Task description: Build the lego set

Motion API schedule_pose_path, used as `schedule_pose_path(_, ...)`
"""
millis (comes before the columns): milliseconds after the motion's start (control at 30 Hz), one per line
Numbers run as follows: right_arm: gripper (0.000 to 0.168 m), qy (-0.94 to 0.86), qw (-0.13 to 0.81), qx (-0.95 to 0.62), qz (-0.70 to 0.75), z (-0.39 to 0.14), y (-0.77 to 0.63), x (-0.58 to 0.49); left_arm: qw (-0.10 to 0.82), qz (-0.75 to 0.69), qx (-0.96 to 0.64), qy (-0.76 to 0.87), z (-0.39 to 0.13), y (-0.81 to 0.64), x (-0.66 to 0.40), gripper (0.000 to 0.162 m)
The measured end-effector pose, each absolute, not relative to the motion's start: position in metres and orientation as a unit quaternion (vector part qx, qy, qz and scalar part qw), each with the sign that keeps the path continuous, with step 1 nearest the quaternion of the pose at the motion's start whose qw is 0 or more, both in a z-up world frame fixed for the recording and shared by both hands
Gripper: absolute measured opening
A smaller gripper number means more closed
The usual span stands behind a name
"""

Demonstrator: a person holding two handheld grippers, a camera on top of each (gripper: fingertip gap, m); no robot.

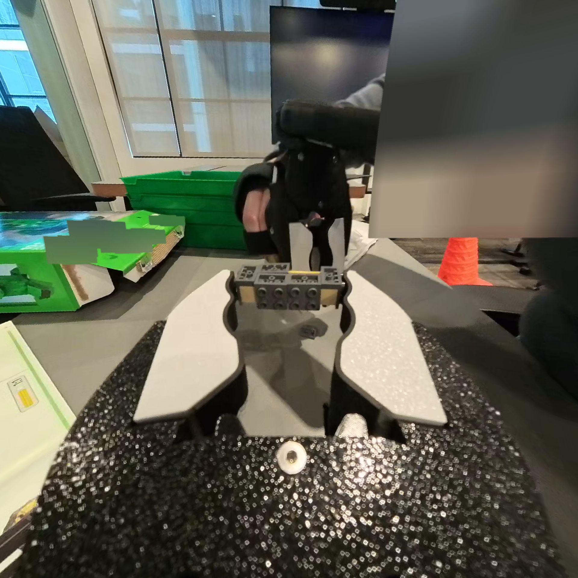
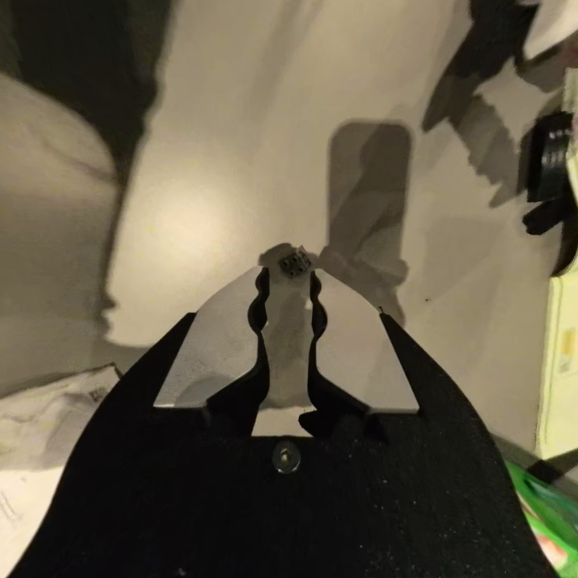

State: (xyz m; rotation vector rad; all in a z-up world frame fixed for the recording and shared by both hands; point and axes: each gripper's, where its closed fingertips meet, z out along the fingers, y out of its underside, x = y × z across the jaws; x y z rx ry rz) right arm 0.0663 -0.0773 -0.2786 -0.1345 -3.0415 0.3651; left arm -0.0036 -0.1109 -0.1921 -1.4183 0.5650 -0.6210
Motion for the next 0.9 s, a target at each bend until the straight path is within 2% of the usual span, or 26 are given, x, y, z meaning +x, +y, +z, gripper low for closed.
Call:
schedule_pose_path(533,0.019,-0.993,-0.021,0.076,0.085,-0.292,-0.079,0.062,0.673,-0.298,-0.631,0.245,-0.193,-0.111,-0.003,0.064)
schedule_pose_path(900,0.014,-0.993,-0.039,0.082,0.072,-0.301,-0.079,0.064,0.669,-0.300,-0.633,0.248,-0.195,-0.111,-0.002,0.064)
